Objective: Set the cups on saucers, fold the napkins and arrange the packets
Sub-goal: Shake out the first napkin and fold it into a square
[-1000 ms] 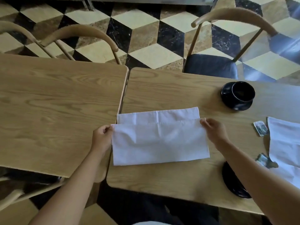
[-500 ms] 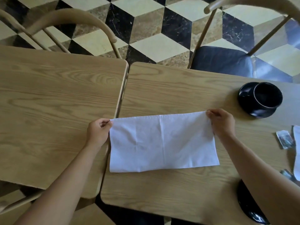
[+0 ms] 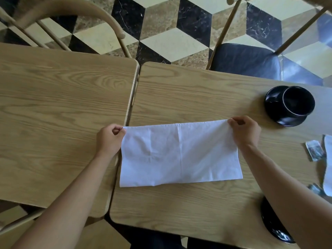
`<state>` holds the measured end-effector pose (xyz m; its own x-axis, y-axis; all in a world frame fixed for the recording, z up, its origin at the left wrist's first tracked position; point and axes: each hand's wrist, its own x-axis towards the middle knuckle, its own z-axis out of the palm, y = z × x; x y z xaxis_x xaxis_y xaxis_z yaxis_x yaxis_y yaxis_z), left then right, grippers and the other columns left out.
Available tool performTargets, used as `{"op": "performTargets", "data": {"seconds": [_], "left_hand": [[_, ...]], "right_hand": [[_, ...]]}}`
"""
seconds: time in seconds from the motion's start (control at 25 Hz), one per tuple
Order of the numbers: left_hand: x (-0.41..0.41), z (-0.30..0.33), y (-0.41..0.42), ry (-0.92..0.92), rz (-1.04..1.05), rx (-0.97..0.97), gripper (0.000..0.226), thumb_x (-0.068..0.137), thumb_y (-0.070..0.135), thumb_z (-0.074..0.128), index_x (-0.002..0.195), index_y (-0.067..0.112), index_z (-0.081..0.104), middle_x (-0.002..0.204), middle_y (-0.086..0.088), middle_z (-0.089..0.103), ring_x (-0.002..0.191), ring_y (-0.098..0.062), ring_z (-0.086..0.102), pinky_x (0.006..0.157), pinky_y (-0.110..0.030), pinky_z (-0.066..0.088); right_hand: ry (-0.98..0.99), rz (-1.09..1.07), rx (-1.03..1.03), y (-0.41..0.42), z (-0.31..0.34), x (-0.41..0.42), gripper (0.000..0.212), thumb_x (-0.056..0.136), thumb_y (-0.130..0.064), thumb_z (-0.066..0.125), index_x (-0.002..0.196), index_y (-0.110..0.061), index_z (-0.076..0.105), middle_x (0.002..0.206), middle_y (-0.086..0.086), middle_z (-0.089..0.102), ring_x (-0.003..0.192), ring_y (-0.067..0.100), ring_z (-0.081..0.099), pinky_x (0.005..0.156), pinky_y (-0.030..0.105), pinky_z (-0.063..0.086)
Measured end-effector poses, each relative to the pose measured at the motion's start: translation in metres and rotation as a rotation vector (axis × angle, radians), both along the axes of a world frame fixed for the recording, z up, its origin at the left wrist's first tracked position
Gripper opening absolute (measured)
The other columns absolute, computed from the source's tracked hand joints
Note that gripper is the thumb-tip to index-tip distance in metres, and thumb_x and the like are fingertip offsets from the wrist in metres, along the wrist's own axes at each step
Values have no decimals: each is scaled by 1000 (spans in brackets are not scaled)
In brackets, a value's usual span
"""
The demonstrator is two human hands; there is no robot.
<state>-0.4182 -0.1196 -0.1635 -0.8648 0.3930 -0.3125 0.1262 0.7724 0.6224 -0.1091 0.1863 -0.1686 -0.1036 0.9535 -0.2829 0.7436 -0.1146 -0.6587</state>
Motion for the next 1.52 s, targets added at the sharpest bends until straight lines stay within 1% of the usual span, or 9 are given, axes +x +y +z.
{"op": "performTargets", "data": {"seconds": [0.28, 0.4, 0.56, 0.68, 0.84, 1.04, 1.2, 1.36, 1.52], "left_hand": [[5, -1, 4, 136, -18, -28, 7, 86, 20, 70, 81, 24, 67, 70, 15, 62, 69, -13, 61, 62, -24, 47], [12, 3, 7, 147, 24, -53, 22, 89, 20, 67, 110, 14, 65, 95, -4, 65, 91, -27, 62, 83, -40, 51], [77, 6, -12, 552, -361, -58, 45, 95, 18, 58, 135, -3, 51, 136, -26, 52, 129, -43, 46, 106, -53, 40], [137, -4, -52, 531, -683, -68, 57, 99, 18, 52, 148, -8, 39, 159, -27, 33, 151, -40, 24, 120, -55, 28], [154, -17, -85, 476, -723, -277, 63, 99, 21, 46, 151, -11, 28, 162, -27, 22, 152, -40, 22, 121, -53, 23], [153, -31, -88, 441, -696, -347, 71, 102, 38, 29, 155, -8, 20, 165, -27, 13, 155, -38, 11, 122, -57, 23], [151, -42, -93, 496, -736, -342, 93, 98, 62, 34, 157, -7, 11, 165, -30, 2, 155, -44, 3, 124, -59, 16], [152, -48, -96, 509, -736, -354, 97, 97, 67, 29, 157, -5, 7, 166, -30, -1, 155, -44, 2, 122, -60, 17], [152, -41, -91, 483, -749, -384, 97, 96, 64, 30, 157, -8, 7, 165, -31, -2, 155, -44, -1, 122, -61, 17]], "right_hand": [[-26, -12, -3, 0, -1, -1, 7, 85, -31, 74, 89, -28, 71, 82, -6, 68, 81, 14, 63, 55, 6, 33], [-111, -15, 88, -6, 5, -4, 19, 91, -27, 66, 105, -16, 71, 101, 7, 69, 101, 28, 62, 80, 20, 46], [-88, 441, 432, -96, 20, -27, 26, 94, -16, 65, 117, -3, 68, 122, 22, 64, 114, 46, 56, 101, 51, 43], [-21, 874, 388, -203, 16, -61, 39, 97, -16, 61, 133, -1, 62, 147, 21, 54, 142, 44, 43, 117, 60, 31], [-39, 1138, 307, -280, -2, -88, 52, 105, -23, 33, 154, -6, 40, 165, 15, 29, 155, 38, 16, 125, 55, 14], [-126, 1160, 364, -261, -30, -62, 59, 106, -43, 41, 157, -12, 36, 167, 10, 26, 157, 28, 14, 124, 52, 21], [-305, 1125, 485, -179, -41, 15, 63, 104, -52, 37, 160, -26, 27, 170, 6, 18, 157, 29, 10, 125, 54, 15], [-531, 924, 338, -99, -35, 86, 66, 102, -63, 19, 162, -39, 3, 172, -3, -8, 157, 21, -11, 126, 51, 8], [-567, 873, 237, -84, -29, 92, 67, 103, -63, 20, 160, -40, -10, 169, -8, -22, 155, 16, -21, 127, 45, -3]]}}
